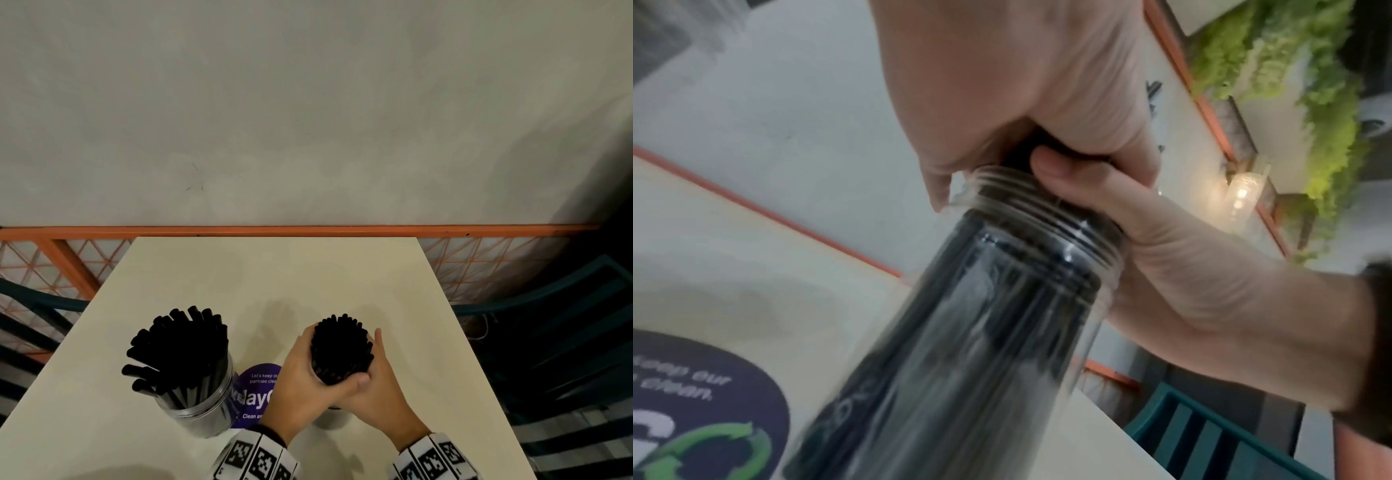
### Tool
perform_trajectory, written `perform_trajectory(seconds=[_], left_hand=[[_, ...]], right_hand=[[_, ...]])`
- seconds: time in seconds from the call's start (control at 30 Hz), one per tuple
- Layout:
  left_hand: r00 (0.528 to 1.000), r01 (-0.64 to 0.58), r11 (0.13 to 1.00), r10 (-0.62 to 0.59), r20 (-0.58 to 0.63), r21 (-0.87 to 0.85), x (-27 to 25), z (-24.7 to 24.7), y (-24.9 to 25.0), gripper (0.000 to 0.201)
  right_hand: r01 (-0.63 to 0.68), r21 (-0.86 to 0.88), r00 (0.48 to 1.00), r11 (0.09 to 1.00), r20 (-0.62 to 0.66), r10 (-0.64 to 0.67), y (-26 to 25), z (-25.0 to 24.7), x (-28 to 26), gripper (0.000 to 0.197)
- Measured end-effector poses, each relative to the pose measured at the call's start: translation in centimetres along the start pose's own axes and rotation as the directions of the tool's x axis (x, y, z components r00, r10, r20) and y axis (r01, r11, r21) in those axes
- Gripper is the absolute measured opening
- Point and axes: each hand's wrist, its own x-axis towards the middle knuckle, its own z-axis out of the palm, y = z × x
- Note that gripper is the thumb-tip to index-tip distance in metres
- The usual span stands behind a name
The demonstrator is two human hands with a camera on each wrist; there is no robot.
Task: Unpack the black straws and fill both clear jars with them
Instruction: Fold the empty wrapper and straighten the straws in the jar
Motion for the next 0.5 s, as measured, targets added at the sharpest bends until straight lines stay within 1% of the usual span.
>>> perform_trajectory(seconds=[0.1, 0.17, 0.2, 0.23, 0.27, 0.3, 0.33, 0.4, 0.47, 0.5], left_hand=[[1.000, 0.023, 1.000, -0.022, -0.007, 0.004, 0.1, 0.1, -0.3, 0.070], [0.999, 0.044, 0.999, -0.044, -0.022, -0.023, 0.2, 0.0, -0.2, 0.065], [0.999, 0.044, 0.998, -0.044, -0.020, -0.044, 0.2, -0.1, -0.1, 0.063], [0.999, 0.039, 0.997, -0.039, -0.012, -0.065, 0.1, -0.2, 0.1, 0.064], [0.999, 0.041, 0.996, -0.041, 0.007, -0.083, 0.0, -0.5, 0.1, 0.067], [0.999, 0.044, 0.995, -0.041, 0.030, -0.092, -0.2, -0.8, 0.2, 0.071], [0.998, 0.042, 0.994, -0.037, 0.057, -0.097, -0.6, -1.1, 0.2, 0.077], [0.993, 0.066, 0.996, -0.058, 0.106, -0.067, -1.6, -2.1, -0.4, 0.098], [0.979, 0.144, 0.989, -0.146, 0.145, 0.028, -3.0, -3.4, -1.5, 0.126], [0.968, 0.192, 0.980, -0.198, 0.155, 0.056, -3.9, -4.2, -2.0, 0.130]], right_hand=[[-0.004, 0.003, 1.000, 1.000, -0.015, 0.004, 0.1, 0.2, 0.1, 0.057], [-0.016, 0.029, 0.999, 0.999, -0.029, 0.017, 0.0, 0.3, 0.3, 0.061], [-0.018, 0.040, 0.999, 0.999, -0.042, 0.020, 0.1, 0.2, 0.3, 0.067], [-0.029, 0.048, 0.999, 0.998, -0.040, 0.031, 0.2, -0.1, 0.3, 0.078], [-0.045, 0.057, 0.998, 0.997, -0.029, 0.047, 0.4, -0.4, 0.1, 0.095], [-0.053, 0.068, 0.998, 0.996, -0.016, 0.054, 0.9, -0.6, -0.1, 0.112], [-0.059, 0.067, 0.998, 0.996, -0.011, 0.060, 1.5, -0.9, -0.5, 0.124], [-0.117, 0.059, 0.993, 0.991, -0.020, 0.119, 2.4, -1.3, -1.6, 0.134], [-0.253, 0.091, 0.967, 0.963, 0.001, 0.254, 3.3, -1.2, -3.3, 0.145], [-0.330, 0.089, 0.944, 0.940, 0.017, 0.330, 3.5, -0.9, -4.3, 0.148]])
